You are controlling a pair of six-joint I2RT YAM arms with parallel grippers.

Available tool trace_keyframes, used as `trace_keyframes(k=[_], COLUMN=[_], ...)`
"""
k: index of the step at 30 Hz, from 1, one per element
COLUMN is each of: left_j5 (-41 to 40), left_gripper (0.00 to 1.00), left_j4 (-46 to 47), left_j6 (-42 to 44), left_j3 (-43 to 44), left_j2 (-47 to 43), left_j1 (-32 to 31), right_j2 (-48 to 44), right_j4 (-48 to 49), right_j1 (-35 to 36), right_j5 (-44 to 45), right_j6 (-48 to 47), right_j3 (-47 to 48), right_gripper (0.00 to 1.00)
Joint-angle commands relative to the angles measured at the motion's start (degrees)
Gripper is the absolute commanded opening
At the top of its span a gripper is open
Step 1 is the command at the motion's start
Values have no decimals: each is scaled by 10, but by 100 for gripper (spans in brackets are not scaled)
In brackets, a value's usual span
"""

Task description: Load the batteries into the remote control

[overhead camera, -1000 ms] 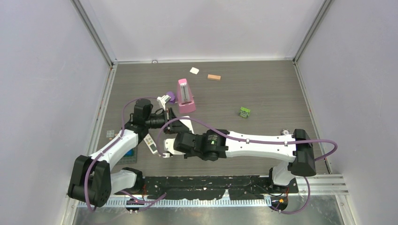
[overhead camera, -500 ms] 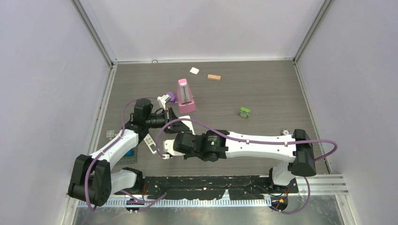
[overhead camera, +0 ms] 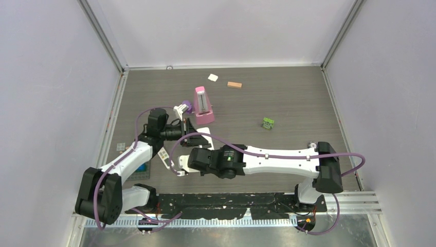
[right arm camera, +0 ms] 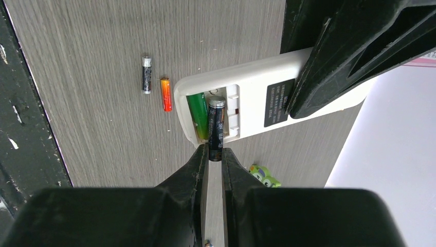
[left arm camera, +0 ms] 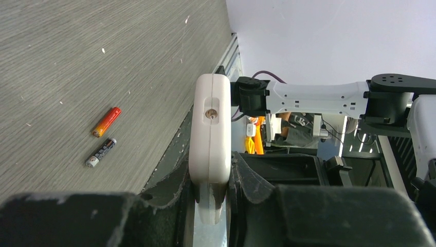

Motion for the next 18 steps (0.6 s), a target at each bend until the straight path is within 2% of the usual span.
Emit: trace_keyframes(k=[1, 6, 14, 18], left_j5=[43, 49, 51, 49], left_gripper=[0, 0, 0, 0], left_j4=[47, 144, 153, 154], left_j6=[-24, -87, -94, -94], left_j3=[21, -1, -7, -6], left_j2=[1, 3, 3, 1], left_j1=[-7, -7, -7, -7], right_j2=[1, 4, 2, 0], right_j4=[25, 29, 30, 26], right_j1=[2, 2, 2, 2], right_j5=[17, 21, 29, 38], right_j6=[4, 16, 14, 15], right_j3=[21, 33, 29, 27], right_gripper=[17, 21, 24, 33])
